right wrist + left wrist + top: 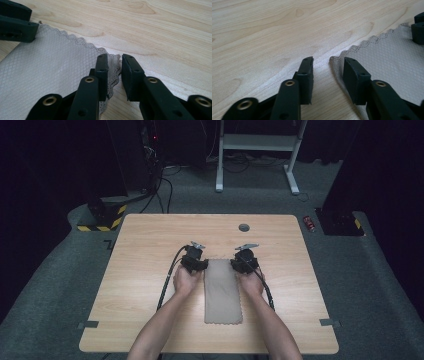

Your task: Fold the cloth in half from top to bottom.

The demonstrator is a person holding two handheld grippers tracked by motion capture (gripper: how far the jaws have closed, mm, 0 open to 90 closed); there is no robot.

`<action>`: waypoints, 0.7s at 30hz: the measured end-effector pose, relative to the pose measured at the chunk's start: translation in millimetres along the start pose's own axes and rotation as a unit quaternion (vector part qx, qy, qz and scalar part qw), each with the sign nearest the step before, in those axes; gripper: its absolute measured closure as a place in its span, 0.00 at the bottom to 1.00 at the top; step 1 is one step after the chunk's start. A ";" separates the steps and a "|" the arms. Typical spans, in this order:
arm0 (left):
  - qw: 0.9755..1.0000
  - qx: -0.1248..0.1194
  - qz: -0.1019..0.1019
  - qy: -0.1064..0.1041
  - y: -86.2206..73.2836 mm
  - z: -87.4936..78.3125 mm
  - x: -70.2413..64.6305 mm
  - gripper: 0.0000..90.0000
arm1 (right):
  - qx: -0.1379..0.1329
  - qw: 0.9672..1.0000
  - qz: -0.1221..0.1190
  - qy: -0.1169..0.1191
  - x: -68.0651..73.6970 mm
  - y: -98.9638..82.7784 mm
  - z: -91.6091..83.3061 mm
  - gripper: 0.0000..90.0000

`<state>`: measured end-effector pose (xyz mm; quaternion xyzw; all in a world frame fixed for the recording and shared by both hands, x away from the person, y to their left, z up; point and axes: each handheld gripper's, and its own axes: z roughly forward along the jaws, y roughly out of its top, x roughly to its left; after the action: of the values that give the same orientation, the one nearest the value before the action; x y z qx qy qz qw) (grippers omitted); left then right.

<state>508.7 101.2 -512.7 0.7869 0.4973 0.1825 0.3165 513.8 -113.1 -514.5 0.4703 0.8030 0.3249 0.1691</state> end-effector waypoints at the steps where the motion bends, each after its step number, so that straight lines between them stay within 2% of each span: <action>1: 1.000 0.001 0.004 -0.002 0.2 -0.1 0.0 0.74 | 0.000 1.000 -0.004 0.001 0.4 0.0 0.0 0.87; 4: 1.000 0.000 0.008 -0.011 0.0 0.0 -1.9 0.83 | 0.003 1.000 -0.014 0.006 0.7 0.2 -0.1 0.91; 7: 1.000 0.001 0.002 -0.024 0.0 0.1 -1.2 0.90 | 0.005 1.000 -0.012 0.015 1.6 0.8 0.2 0.97; 11: 0.999 0.002 -0.008 -0.039 0.7 0.8 1.3 0.98 | 0.007 1.000 -0.012 0.014 2.2 1.4 0.2 0.99; 15: 0.999 0.026 0.002 -0.038 8.1 1.3 0.0 1.00 | 0.023 1.000 -0.007 0.014 2.0 5.1 -2.4 0.99; 21: 0.998 0.012 -0.012 -0.059 12.1 -6.6 3.4 1.00 | 0.006 1.000 -0.015 0.020 0.2 15.7 -20.6 1.00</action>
<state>514.3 102.6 -499.7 0.7942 0.4892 0.1257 0.3379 511.9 -115.0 -488.7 0.4530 0.8148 0.3268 0.1552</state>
